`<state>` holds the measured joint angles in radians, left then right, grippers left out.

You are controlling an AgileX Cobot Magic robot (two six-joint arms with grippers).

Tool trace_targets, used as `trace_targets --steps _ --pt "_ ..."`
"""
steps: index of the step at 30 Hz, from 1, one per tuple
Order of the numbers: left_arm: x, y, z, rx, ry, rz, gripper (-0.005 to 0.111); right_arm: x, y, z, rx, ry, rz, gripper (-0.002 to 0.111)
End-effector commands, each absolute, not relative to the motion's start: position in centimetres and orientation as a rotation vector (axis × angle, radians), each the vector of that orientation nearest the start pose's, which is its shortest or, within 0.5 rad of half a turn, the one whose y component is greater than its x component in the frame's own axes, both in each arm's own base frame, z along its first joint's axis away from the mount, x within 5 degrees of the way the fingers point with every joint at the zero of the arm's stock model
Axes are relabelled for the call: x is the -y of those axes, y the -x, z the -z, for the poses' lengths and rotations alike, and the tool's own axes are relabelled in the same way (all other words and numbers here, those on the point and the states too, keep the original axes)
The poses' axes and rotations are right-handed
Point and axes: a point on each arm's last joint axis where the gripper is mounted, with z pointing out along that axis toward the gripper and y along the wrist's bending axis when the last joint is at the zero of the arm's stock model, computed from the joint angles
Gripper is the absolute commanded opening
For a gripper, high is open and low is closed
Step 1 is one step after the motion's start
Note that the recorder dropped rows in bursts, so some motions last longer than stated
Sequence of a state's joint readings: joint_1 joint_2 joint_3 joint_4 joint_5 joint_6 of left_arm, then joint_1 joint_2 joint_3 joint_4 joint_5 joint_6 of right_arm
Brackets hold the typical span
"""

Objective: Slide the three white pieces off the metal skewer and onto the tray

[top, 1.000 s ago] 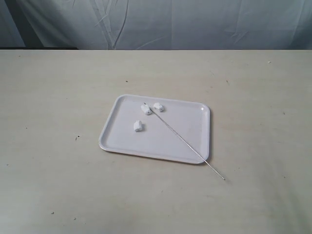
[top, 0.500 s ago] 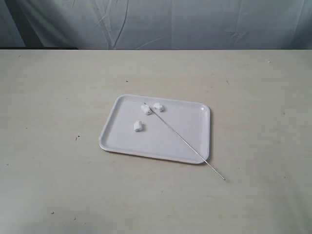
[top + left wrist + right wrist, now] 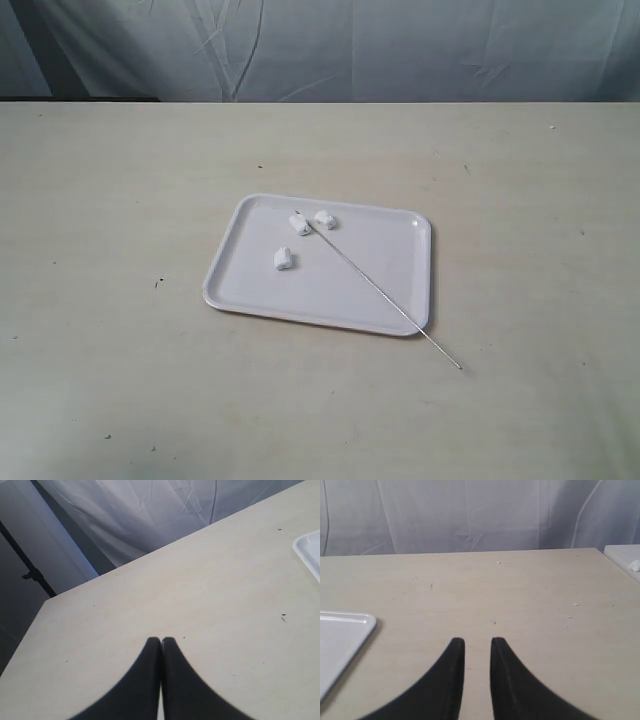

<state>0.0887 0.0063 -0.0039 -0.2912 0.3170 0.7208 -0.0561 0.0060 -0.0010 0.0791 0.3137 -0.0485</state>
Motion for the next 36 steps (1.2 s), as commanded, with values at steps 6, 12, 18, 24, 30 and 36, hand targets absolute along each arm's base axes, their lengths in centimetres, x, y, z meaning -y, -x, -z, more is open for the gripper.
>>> trace_targets --steps 6,12,18,24,30,36 --pt "0.32 -5.46 -18.63 -1.752 -0.372 -0.301 0.0 0.08 -5.43 -18.55 -1.789 -0.061 -0.003 0.019" --pt "-0.06 -5.55 -19.14 -1.703 -0.342 -0.354 0.0 0.08 -5.43 -18.55 -1.789 -0.061 -0.003 0.019" --pt "-0.12 -5.54 -19.09 -1.729 -0.066 -0.127 0.0 0.06 -5.43 -18.55 -1.789 -0.066 -0.01 0.019" --pt "-0.01 -5.45 -18.62 -1.782 -0.066 -0.105 0.0 -0.02 -5.43 -18.56 -1.787 -0.085 -0.04 0.019" --pt "0.1 -5.44 -18.54 -1.791 -0.048 -0.073 0.0 -0.03 -5.43 -18.56 -1.787 -0.087 -0.042 0.019" --pt "0.09 -5.44 -18.54 -1.791 -0.05 -0.075 0.0 -0.03 -5.43 -18.56 -1.787 -0.087 -0.042 0.019"
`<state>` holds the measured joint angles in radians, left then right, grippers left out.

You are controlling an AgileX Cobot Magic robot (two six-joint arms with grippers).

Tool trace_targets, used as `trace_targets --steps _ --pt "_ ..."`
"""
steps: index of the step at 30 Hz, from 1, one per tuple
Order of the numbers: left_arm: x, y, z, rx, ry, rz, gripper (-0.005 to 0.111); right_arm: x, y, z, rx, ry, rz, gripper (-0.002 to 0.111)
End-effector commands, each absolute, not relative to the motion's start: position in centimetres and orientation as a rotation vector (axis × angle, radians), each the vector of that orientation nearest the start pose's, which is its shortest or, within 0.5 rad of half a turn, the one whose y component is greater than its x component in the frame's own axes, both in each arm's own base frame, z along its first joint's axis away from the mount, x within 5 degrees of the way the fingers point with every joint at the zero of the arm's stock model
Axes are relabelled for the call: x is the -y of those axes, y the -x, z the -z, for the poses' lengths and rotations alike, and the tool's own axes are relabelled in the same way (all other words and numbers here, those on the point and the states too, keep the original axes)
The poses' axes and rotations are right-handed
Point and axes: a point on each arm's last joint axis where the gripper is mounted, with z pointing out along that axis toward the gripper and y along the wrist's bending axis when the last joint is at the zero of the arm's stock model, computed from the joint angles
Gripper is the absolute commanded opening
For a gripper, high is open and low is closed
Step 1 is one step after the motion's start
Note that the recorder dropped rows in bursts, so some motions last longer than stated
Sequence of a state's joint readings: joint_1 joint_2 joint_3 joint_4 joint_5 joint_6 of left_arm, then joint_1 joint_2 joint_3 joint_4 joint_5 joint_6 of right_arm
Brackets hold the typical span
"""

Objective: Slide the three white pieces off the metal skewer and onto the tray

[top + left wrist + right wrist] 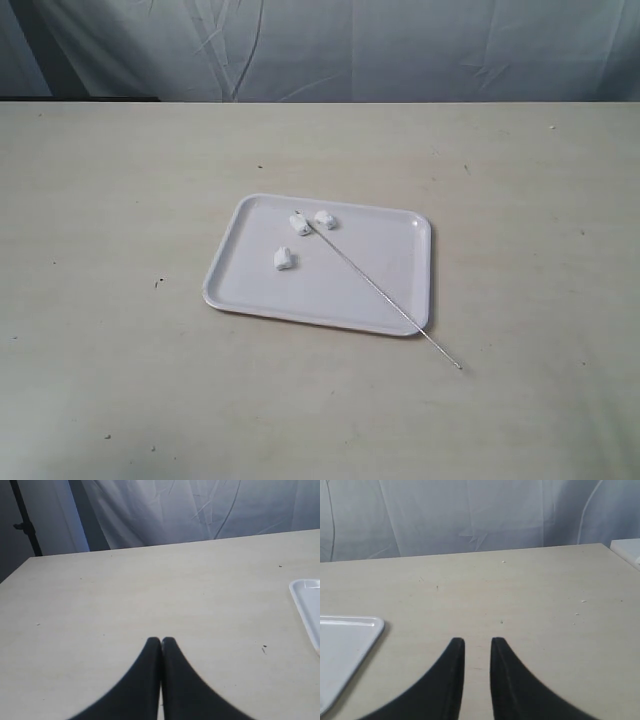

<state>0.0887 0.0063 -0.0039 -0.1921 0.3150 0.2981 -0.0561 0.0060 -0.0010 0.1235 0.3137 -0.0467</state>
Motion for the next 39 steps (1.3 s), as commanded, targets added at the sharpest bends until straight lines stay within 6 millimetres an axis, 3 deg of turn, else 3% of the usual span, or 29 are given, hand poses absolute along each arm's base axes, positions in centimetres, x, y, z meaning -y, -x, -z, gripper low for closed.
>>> trace_targets --steps 1,39 --pt "0.09 -5.44 -18.54 -1.791 -0.05 -0.075 0.0 -0.03 -5.43 -18.56 -1.787 -0.087 -0.042 0.019" --pt "0.09 -5.44 -18.54 -1.791 -0.05 -0.075 0.0 -0.13 -5.27 -17.93 -1.858 -0.103 -0.066 0.019"
